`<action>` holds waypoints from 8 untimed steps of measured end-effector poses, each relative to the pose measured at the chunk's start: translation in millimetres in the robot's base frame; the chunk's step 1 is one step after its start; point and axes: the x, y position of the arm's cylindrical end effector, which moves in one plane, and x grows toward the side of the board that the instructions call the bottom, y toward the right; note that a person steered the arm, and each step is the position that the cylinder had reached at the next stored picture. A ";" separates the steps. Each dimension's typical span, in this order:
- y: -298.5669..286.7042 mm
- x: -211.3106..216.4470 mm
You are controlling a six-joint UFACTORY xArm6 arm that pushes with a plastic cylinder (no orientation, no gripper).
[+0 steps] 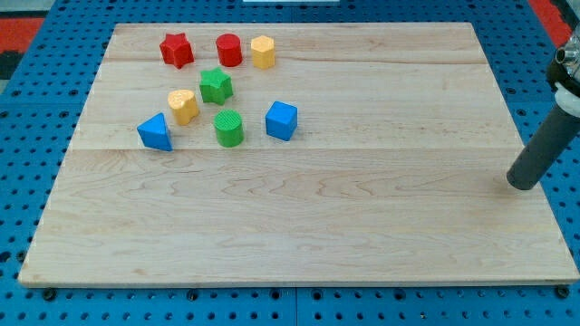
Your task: Move your arm to the left center
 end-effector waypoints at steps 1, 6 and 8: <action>-2.8 1.8; -346.3 5.2; -453.2 -39.3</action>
